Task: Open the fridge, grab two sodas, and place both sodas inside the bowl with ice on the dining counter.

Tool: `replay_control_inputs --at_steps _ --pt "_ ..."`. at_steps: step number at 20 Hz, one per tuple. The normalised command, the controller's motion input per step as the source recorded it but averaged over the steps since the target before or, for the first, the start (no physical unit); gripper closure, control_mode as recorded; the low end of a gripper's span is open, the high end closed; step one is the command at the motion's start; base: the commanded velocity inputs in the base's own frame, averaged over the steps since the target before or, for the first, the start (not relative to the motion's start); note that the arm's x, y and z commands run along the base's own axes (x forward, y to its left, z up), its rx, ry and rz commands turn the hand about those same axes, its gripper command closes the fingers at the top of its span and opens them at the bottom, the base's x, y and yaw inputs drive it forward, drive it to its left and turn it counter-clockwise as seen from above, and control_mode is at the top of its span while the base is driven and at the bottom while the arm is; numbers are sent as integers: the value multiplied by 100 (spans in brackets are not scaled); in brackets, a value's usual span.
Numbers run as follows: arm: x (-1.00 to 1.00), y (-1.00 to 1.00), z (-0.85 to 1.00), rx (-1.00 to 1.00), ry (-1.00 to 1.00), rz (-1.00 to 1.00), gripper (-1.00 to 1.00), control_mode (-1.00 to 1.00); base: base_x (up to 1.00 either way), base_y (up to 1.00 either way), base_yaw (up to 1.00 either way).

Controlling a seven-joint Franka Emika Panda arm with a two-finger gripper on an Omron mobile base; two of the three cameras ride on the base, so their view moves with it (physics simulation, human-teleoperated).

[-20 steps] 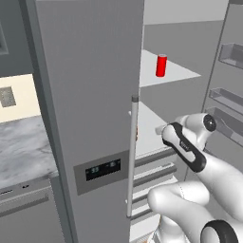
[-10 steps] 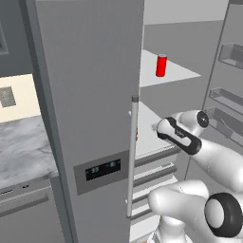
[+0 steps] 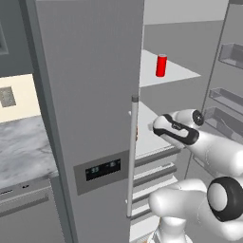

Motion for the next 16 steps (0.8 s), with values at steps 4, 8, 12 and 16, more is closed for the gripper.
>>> replay_control_inputs --at_steps 4,8,12,16 --pt "18 12 -8 0 0 3 -100 -100 0 0 0" --pt "16 8 -10 -1 0 4 -100 -100 0 0 0" --pt "0 4 -9 -5 0 5 -100 -100 0 0 0" --pt "2 4 -11 -5 0 5 -100 -100 0 0 0"
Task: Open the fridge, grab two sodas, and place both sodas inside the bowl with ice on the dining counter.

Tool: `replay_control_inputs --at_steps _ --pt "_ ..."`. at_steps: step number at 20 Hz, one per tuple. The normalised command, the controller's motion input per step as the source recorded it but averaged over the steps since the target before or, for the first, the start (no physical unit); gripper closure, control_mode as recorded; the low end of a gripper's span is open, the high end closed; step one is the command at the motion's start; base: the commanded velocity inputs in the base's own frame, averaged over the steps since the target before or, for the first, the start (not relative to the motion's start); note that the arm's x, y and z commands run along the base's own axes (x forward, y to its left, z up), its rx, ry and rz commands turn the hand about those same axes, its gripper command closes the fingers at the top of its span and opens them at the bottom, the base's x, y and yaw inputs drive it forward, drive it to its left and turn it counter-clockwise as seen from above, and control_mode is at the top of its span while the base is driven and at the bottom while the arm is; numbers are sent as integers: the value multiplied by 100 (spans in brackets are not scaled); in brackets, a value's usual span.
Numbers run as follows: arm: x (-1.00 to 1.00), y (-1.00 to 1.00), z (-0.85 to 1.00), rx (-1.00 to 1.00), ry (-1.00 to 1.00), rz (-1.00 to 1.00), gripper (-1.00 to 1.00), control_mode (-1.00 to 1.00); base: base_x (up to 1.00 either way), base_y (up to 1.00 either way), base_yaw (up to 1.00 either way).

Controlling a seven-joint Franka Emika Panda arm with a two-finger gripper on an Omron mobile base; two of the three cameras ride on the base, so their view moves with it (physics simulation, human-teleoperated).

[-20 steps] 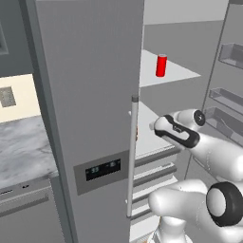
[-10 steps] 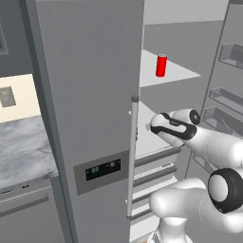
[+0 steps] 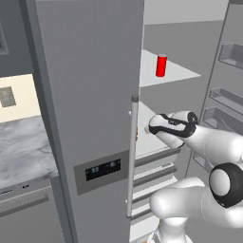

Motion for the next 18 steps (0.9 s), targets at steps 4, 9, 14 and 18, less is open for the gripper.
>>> replay_control_inputs --at_steps 4,9,14,18 --pt "16 6 -3 -1 0 3 -100 -100 0 0 0" --pt "24 11 0 0 0 2 -100 -100 0 0 0" --pt "22 6 -2 0 0 3 -100 -100 0 0 0" --pt "23 5 -10 0 0 3 -100 -100 0 0 0"
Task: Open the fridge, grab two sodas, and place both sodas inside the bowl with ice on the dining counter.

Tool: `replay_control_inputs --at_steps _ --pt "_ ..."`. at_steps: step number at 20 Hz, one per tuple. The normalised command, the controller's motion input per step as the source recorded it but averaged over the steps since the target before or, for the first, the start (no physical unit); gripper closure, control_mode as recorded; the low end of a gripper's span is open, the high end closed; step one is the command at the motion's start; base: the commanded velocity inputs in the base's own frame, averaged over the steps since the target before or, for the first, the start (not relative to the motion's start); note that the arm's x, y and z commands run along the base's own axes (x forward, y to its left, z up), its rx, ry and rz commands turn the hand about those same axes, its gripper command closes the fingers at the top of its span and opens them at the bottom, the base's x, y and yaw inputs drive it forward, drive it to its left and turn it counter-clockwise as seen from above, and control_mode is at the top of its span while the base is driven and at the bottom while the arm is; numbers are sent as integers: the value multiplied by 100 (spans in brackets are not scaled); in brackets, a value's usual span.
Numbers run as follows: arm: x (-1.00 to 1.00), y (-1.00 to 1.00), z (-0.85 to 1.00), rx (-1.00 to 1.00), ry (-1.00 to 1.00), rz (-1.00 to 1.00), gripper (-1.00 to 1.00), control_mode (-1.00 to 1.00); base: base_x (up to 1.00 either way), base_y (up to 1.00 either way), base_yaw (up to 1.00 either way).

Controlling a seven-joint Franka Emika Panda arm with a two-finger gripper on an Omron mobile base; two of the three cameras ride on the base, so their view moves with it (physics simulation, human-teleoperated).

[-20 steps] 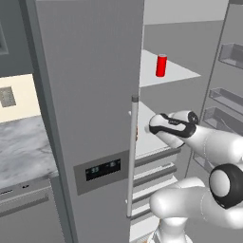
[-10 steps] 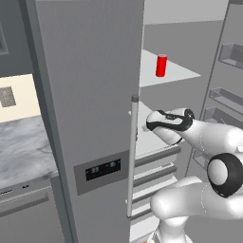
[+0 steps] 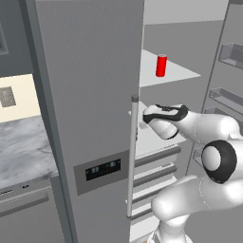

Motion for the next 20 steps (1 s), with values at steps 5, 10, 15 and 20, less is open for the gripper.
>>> replay_control_inputs --at_steps 5,10,15,20 --pt "25 9 -19 0 1 3 -100 -100 0 0 0" --pt "22 11 -23 0 1 3 -100 -100 0 0 0" --pt "19 11 -24 0 0 3 -100 -100 0 0 0" --pt "17 6 -20 0 0 3 -100 -100 0 0 0"
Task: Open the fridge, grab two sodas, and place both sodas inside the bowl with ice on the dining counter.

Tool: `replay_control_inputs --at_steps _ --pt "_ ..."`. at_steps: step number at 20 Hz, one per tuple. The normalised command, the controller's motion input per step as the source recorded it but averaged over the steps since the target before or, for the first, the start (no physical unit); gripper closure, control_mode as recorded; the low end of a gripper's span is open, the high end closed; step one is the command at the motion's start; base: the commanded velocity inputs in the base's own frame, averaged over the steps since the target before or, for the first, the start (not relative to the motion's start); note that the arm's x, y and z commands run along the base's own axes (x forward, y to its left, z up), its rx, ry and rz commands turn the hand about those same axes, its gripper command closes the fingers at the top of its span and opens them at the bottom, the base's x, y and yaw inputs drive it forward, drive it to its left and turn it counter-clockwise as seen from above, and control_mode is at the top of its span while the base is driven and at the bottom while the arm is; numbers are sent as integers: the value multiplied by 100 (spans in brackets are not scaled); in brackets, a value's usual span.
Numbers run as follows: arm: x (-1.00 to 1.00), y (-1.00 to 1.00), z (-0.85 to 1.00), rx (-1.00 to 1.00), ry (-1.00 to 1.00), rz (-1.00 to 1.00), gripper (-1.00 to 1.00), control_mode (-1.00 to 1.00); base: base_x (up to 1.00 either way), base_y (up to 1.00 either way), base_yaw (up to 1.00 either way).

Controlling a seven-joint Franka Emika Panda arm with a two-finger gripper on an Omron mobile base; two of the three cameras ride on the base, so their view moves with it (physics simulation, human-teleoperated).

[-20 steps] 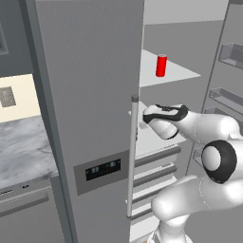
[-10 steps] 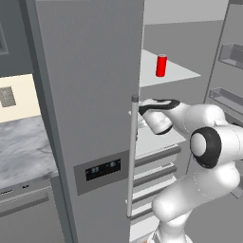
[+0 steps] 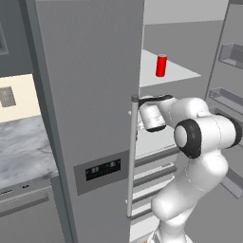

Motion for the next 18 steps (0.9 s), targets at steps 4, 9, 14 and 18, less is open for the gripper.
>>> replay_control_inputs --at_steps 4,9,14,18 --pt "18 0 -13 0 0 2 -100 -100 0 0 0" --pt "18 3 -19 0 0 1 -100 -100 0 0 0" --pt "18 12 -20 0 0 1 -100 -100 0 0 0" --pt "17 15 -16 0 0 1 -100 -100 0 0 0"
